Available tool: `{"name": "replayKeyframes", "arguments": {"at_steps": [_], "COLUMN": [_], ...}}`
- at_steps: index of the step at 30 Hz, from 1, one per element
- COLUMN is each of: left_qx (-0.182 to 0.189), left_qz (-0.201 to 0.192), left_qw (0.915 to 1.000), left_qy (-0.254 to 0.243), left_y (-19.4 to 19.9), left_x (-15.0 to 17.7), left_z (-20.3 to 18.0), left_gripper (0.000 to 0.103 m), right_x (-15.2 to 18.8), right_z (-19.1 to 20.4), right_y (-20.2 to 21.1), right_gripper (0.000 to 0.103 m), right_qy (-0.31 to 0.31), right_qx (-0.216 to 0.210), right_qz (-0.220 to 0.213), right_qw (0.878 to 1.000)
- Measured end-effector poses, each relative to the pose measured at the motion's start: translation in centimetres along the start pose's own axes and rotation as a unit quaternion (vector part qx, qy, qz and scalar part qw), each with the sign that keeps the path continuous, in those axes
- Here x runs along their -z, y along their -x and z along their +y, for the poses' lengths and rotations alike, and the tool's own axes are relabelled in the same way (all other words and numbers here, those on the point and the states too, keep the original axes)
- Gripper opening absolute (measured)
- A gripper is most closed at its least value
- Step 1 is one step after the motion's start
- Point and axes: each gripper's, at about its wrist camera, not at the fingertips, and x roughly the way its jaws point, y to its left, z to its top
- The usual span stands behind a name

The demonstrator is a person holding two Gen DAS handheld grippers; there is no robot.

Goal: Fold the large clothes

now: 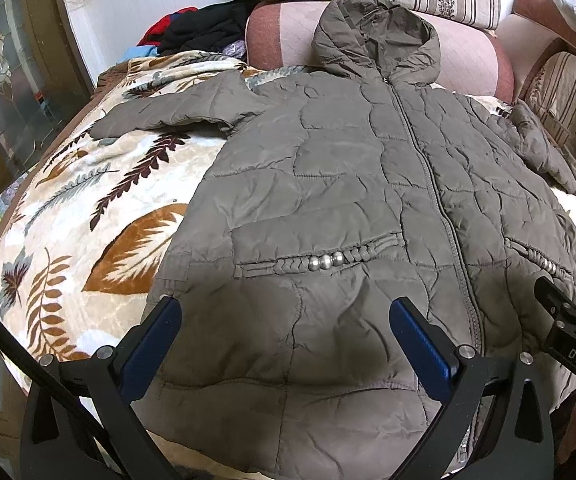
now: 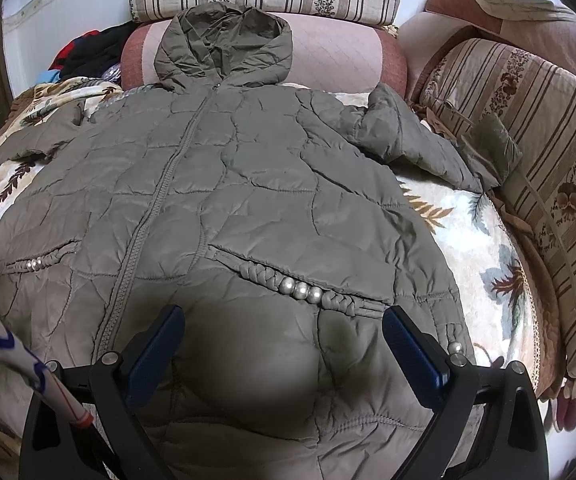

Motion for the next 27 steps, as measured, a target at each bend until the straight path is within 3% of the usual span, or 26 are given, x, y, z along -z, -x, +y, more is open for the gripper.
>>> {"name": "replayKeyframes", "arguments": {"at_steps": [27], "left_qx": [0.026], "left_qz": [0.016], "left_qw": [0.9992], "left_qy": [0.027], "left_y": [-1.3], "left_x": [-0.4], "left_z": [2.4], "left_gripper": [0.103], "right_x": [-0.5], "right_z": [2.3], "right_y": [0.6], "right_gripper": [0.101], "right_qy": [0.026], "right_qx": [0.002], "right_qz": [0.012], "right_qw": [1.000]}}
